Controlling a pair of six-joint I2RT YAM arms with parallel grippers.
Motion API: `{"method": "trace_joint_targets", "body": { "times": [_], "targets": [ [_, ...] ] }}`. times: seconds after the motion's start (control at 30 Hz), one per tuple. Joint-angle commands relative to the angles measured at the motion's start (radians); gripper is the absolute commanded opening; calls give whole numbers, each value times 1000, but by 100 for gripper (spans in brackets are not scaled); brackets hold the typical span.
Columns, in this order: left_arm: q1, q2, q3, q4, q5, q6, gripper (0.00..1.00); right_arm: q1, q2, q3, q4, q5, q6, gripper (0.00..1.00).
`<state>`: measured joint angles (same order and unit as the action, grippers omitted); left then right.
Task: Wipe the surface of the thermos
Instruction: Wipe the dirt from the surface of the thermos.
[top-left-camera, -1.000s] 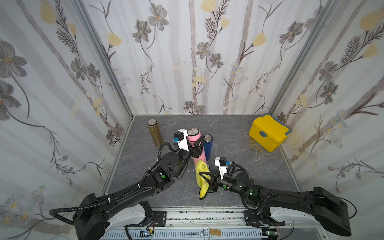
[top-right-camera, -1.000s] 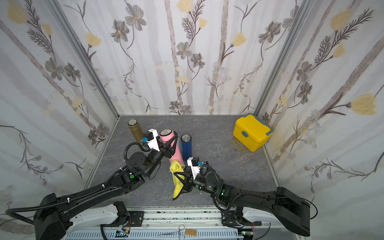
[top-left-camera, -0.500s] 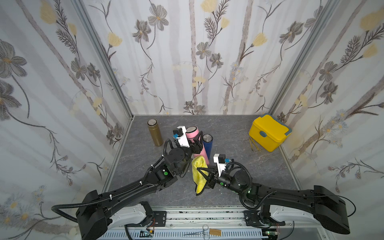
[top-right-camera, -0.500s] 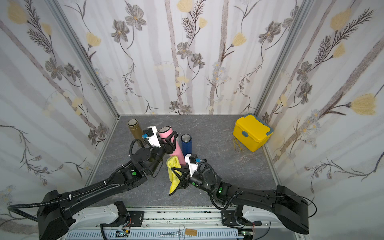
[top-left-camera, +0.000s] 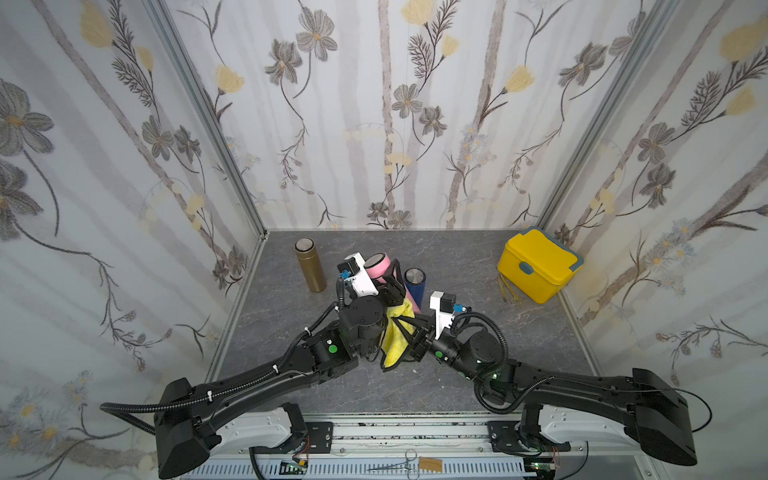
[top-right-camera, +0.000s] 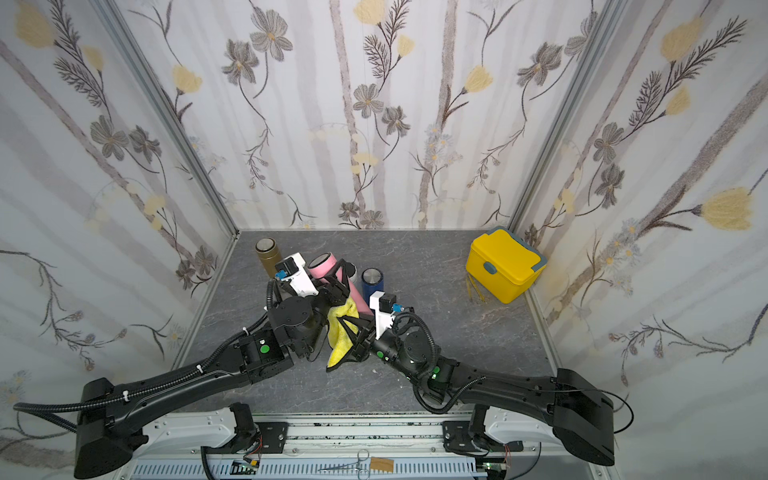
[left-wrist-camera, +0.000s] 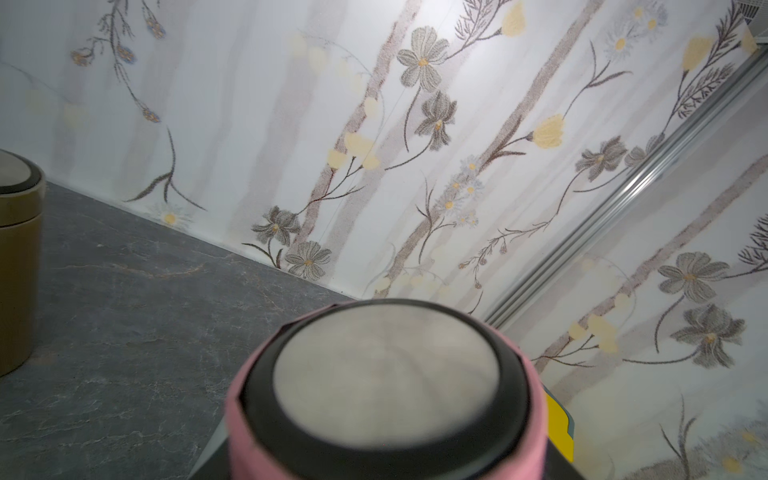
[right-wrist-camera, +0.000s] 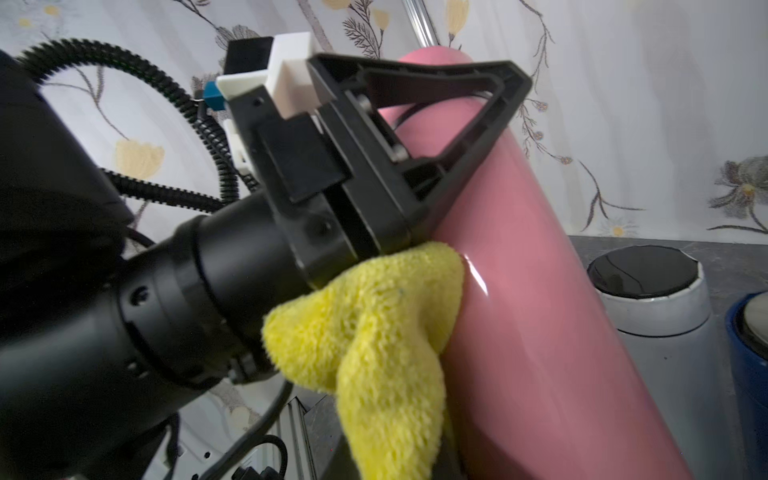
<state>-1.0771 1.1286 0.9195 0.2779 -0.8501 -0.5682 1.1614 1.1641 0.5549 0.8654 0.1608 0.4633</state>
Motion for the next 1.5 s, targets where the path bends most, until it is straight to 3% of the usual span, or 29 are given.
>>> {"method": "trace_joint_targets", "body": {
  "times": [0.0, 0.13, 0.27, 0.43, 0.63, 0.8, 1.0, 1.17, 1.33, 1.47],
  "targets": [
    [-11, -1, 12, -7, -72, -79, 0, 1, 28, -59, 60, 134, 49, 0],
    [-25, 8, 23, -48, -167, -154, 0, 21, 36, -168, 168, 195, 74, 0],
    [-41, 18, 53, -145, -237, -266, 0, 42, 19, -122, 174, 207, 24, 0],
    [-50, 17, 83, -232, -216, -361, 0, 52, 86, 15, 164, 235, -12, 0],
    [-53, 17, 116, -356, -253, -476, 0, 53, 135, -41, 187, 328, 7, 0],
    [-56, 14, 126, -405, -252, -527, 0, 61, 115, -153, 276, 376, -10, 0],
    [-67, 23, 143, -446, -258, -567, 0, 104, 178, 23, 247, 360, -102, 0],
    [-70, 38, 154, -465, -271, -580, 0, 113, 279, 81, 312, 445, -109, 0],
    [-70, 43, 160, -480, -283, -588, 0, 119, 306, -65, 462, 553, -121, 0],
    [-70, 36, 157, -487, -292, -595, 0, 134, 257, -118, 473, 593, -137, 0]
  ]
}}
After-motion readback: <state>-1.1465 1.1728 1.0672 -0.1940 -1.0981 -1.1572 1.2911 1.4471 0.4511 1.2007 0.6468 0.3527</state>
